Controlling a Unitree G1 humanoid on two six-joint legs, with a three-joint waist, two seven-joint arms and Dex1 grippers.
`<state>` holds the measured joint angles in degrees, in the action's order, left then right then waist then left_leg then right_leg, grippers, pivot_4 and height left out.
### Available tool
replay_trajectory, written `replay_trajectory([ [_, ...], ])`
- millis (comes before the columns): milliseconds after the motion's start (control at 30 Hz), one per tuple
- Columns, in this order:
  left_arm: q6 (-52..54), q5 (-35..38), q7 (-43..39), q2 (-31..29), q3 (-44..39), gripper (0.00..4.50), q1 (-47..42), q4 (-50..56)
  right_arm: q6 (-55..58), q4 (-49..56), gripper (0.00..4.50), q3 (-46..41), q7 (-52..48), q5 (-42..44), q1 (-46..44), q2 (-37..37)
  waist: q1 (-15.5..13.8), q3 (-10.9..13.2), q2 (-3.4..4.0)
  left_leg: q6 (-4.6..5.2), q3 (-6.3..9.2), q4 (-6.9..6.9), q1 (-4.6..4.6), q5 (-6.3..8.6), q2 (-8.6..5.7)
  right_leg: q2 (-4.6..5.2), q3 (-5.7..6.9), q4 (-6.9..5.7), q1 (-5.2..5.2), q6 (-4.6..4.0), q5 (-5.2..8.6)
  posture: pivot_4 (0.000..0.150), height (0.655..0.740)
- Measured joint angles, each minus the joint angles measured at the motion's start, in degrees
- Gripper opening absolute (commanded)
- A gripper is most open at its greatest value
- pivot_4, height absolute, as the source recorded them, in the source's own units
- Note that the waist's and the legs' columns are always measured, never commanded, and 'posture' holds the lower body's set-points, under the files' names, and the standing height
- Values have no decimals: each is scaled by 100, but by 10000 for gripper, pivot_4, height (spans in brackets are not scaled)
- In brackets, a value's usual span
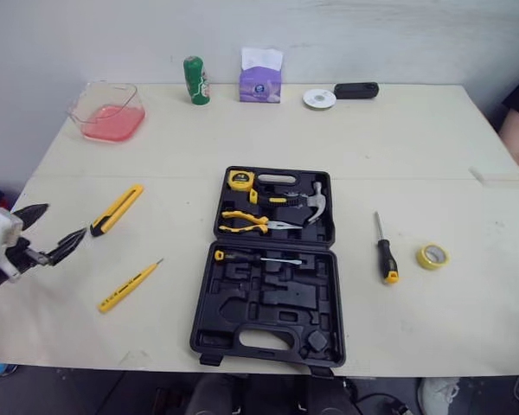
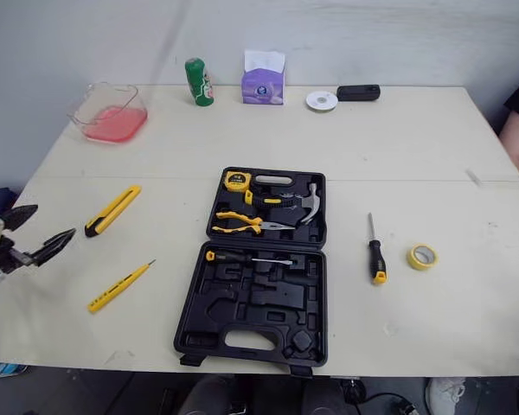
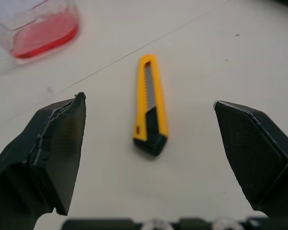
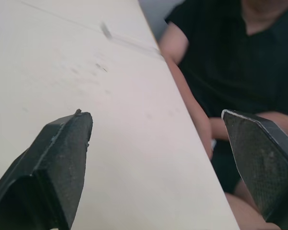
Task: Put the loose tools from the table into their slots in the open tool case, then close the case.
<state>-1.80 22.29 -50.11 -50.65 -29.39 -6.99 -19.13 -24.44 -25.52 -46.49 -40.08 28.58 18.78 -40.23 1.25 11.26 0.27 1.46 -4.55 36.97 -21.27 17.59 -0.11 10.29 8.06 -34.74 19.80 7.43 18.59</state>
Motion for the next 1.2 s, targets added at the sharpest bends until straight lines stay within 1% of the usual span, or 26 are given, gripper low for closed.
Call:
replay_trajectory([
  [33,87,51,-43,0,51,44859,-21,172,278,475,45000,123,51,68,164,44,-19,1,1,-2,0,-4,-3,0,2,-2,-3,0,4,-2,1,1500,7400],
  [100,351,248,-178,24,252,44859,-108,813,1375,2166,45000,503,389,424,603,185,-59,1,1,-6,0,-1,-10,0,7,-9,-12,-1,13,-3,2,1500,7400],
  [167,622,466,-270,59,449,44859,-209,1428,2338,3585,45000,809,672,915,867,217,-90,1,3,-5,-10,2,-16,0,6,-10,-27,-5,24,-3,1,1500,7400],
  [200,811,590,-324,59,537,44859,-220,1705,2720,4134,45000,868,745,1100,1016,207,-110,1,3,-3,-12,0,-17,1,5,-11,-30,-3,27,-3,1,1500,7400],
  [300,1357,928,-509,64,783,44859,-264,2219,3635,5126,45000,1007,983,1505,1162,51,-137,2,0,3,-21,1,-20,4,7,-30,-32,2,30,-3,1,1500,7400],
  [333,1512,1004,-563,90,940,44859,-418,2324,4034,5424,45000,1037,1167,1759,1100,-59,-145,4,-2,6,-25,6,-25,3,7,-54,-39,-1,37,-1,0,1500,7400],
  [467,1713,1107,-788,187,1465,44859,-964,2757,5436,6545,45000,1411,2034,2727,669,-701,-177,14,-21,6,-35,11,-31,0,13,-64,-55,-6,50,0,-3,1500,7400],
  [533,1718,1110,-965,274,1733,44859,-1045,2972,6116,6825,45000,1523,2651,3129,447,-967,-206,14,-22,24,-47,8,-35,-7,18,-71,-62,-4,59,0,-3,1500,7400],
  [633,1815,1174,-1081,487,1955,44859,-1046,3199,6773,6827,45000,1505,3410,3522,267,-1078,-263,15,-25,30,-50,14,-62,-9,26,-85,-56,-9,78,0,-3,1500,7400],
  [667,1834,1207,-1111,513,2009,44859,-1048,3251,6914,6830,45000,1479,3587,3648,221,-1090,-271,14,-25,37,-49,23,-84,-15,26,-88,-49,-14,92,1,-3,1500,7400],
  [800,1946,1246,-1149,640,2150,44859,-1093,3467,7427,6845,45000,1447,3947,3948,236,-1312,-281,15,-27,49,-56,24,-93,-18,20,-90,-27,2,92,12,-9,1500,7400],
  [900,2065,1373,-1213,784,2367,44859,-1164,3748,7677,6869,45000,1499,4345,4090,77,-1331,-282,15,-33,59,-60,33,-95,-19,16,-88,-27,10,89,29,-19,1500,7400],
  [1033,2188,1421,-1442,811,2783,44859,-1184,4028,7963,6751,45000,1902,5107,4286,-472,-1212,-261,16,-37,64,-69,37,-92,-23,17,-88,-35,15,92,27,-33,1500,7400],
  [1200,2145,1359,-1593,859,2942,44859,-1186,4069,8205,6598,45000,2251,5449,4491,-866,-1199,-273,16,-37,62,-69,36,-93,-27,21,-88,-41,20,99,20,-37,1500,7400],
])
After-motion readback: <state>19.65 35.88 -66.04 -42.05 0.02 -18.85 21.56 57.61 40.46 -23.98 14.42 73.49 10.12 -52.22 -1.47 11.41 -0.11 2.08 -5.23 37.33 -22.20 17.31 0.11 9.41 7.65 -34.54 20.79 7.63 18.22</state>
